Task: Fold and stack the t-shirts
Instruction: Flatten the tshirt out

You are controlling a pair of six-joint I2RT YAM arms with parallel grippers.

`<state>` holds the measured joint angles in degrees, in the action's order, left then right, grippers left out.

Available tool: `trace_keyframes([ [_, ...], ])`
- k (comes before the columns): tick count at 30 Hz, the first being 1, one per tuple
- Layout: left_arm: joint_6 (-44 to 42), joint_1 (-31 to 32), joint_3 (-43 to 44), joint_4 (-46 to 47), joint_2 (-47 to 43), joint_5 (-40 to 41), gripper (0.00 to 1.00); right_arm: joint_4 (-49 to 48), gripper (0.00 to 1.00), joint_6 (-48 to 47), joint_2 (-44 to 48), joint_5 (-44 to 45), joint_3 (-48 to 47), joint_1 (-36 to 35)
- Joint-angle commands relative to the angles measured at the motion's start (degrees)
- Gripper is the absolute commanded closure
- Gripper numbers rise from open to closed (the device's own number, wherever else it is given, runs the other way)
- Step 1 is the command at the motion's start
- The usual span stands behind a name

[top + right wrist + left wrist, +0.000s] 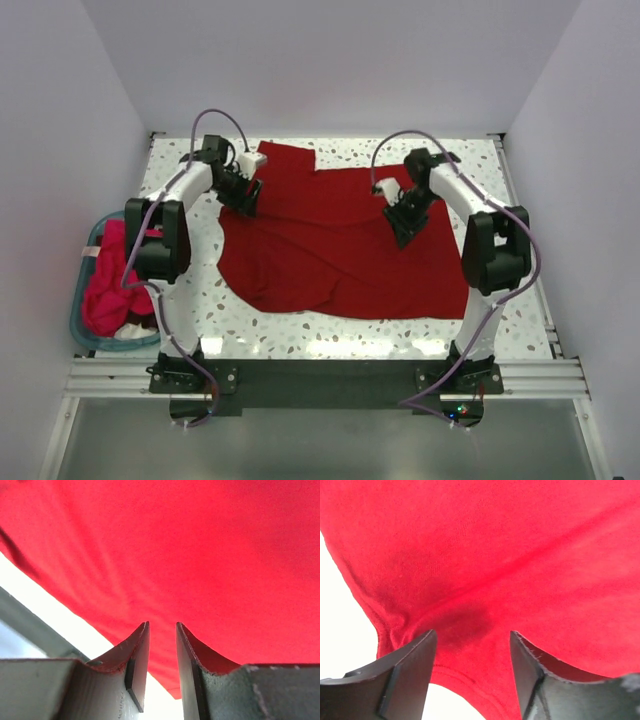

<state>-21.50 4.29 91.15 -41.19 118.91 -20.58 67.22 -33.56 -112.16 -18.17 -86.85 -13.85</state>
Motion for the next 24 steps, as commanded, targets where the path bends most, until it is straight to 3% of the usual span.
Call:
trace_keyframes([
  [1,-4.51,1.06,0.27,0.66,-8.14,-5.44,0.33,1.43,0.68,1.83,-0.16,-3.37,-7.8,4.7],
  [5,-5.84,4.05,-4.4,0.59,-8.61,-2.19,0.33,-8.03,0.71,5.42,-4.02,7.24,-10.79,5.85],
  [10,-1.63,4.05,-4.94,4.35,-6.51,-1.57,0.34,-15.71,0.72,9.91,-11.31,12.98,-15.71,5.94],
  [17,3.21,3.97,4.64,7.53,1.57,2.82,0.37,-22.91,0.74,12.21,-17.3,19.84,-19.06,6.2],
  [24,4.01,3.79,17.97,4.63,15.55,4.85,0.41,-24.59,0.75,12.38,-21.69,23.01,-21.08,7.34],
])
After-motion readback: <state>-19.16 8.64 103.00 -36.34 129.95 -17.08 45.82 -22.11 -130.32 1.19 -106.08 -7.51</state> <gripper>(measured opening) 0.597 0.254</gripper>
